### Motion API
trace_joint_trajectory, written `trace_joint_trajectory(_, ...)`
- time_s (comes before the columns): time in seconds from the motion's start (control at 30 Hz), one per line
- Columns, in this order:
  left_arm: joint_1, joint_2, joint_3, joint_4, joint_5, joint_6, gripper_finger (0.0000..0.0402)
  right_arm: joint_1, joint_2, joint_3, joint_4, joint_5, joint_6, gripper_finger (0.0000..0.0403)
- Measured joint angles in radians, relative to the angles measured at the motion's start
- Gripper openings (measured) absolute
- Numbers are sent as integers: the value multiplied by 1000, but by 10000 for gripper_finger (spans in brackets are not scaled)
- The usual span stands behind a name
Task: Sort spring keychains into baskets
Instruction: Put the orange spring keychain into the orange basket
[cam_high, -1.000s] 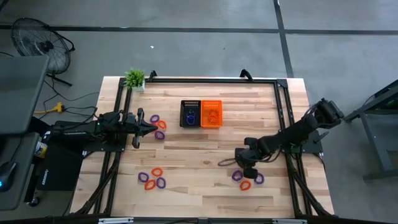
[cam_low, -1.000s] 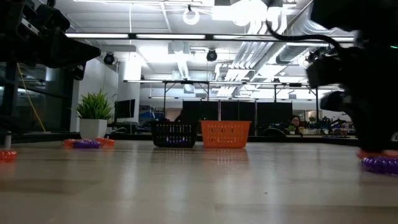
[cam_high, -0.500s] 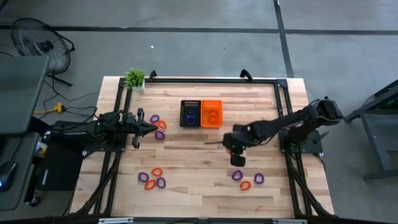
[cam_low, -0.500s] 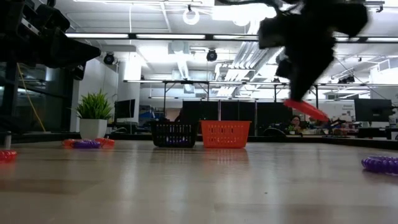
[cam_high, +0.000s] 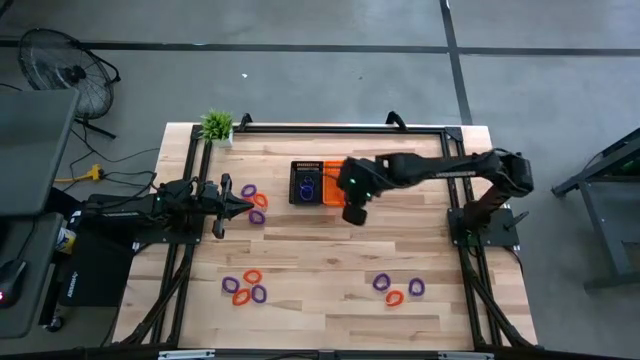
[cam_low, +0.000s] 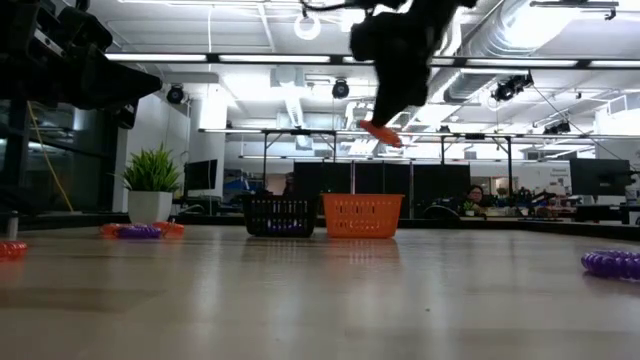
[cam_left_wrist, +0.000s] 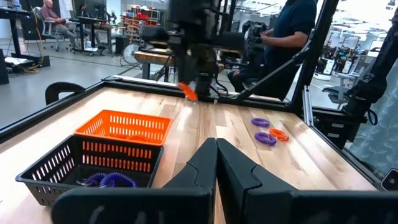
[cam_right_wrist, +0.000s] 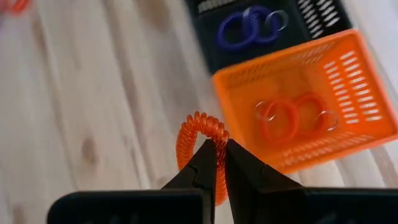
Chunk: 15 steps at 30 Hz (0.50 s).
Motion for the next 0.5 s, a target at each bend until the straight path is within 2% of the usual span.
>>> trace_joint_trajectory(0.23, 0, 0, 0, 0, 0, 0, 1, -107, 114, 104, 2, -13, 172, 14)
trace_joint_trajectory(0.5, 0, 0, 0, 0, 0, 0, 1, -193, 166, 80, 17, -41, 313, 14)
